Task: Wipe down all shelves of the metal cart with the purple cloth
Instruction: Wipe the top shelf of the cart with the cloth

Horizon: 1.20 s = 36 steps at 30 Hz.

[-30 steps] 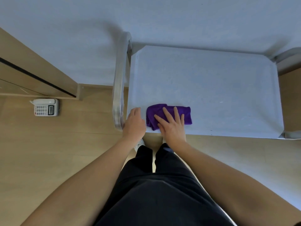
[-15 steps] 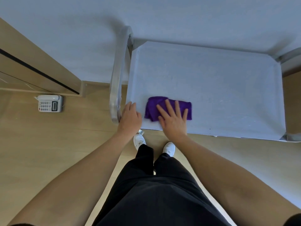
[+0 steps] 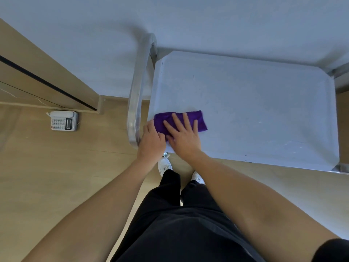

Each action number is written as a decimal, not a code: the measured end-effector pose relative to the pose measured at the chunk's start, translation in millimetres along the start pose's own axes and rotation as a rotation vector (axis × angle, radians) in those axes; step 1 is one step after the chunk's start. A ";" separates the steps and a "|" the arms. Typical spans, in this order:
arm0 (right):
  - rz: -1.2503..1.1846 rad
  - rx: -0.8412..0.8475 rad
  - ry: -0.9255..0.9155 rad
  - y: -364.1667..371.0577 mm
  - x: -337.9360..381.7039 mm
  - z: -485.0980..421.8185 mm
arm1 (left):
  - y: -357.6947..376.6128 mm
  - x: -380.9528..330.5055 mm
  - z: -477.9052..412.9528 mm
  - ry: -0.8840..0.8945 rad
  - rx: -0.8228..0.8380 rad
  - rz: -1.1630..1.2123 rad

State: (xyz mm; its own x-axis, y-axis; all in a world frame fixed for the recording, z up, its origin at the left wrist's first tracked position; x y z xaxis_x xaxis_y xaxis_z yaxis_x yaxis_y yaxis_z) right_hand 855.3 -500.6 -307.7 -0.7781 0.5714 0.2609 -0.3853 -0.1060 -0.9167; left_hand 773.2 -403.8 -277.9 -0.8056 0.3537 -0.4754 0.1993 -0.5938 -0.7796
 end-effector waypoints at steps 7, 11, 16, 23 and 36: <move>-0.087 -0.030 0.371 -20.4 -54.0 -16.8 | 8.4 2.6 0.0 0.050 0.083 -0.204; -0.028 -0.003 0.140 -7.2 0.3 -21.6 | 10.7 4.8 1.9 0.073 0.065 -0.238; 0.037 0.002 -0.027 -11.8 -16.2 -24.3 | 13.3 9.0 3.3 0.112 0.042 -0.303; -0.112 -0.062 0.396 -35.6 -73.6 -46.9 | 15.0 0.2 5.5 0.180 0.052 -0.450; 0.017 -0.040 0.010 -29.9 -26.7 -73.4 | 24.2 -13.2 2.7 0.249 0.054 -0.523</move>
State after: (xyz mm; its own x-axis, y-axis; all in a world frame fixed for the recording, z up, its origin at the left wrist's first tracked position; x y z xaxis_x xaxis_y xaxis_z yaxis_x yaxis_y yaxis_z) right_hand 924.0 -453.0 -309.5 -0.7791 0.5780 0.2426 -0.3518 -0.0829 -0.9324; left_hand 787.2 -424.8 -289.3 -0.6321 0.7657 -0.1190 -0.2240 -0.3276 -0.9179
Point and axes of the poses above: each hand's wrist, its own z-axis away from the middle knuckle, its own y-axis out of the palm, x = y × z, the point moved 4 cm from there along -z, towards the middle knuckle, and after that the axes turned 6 degrees about -y, right-handed, at the moved point
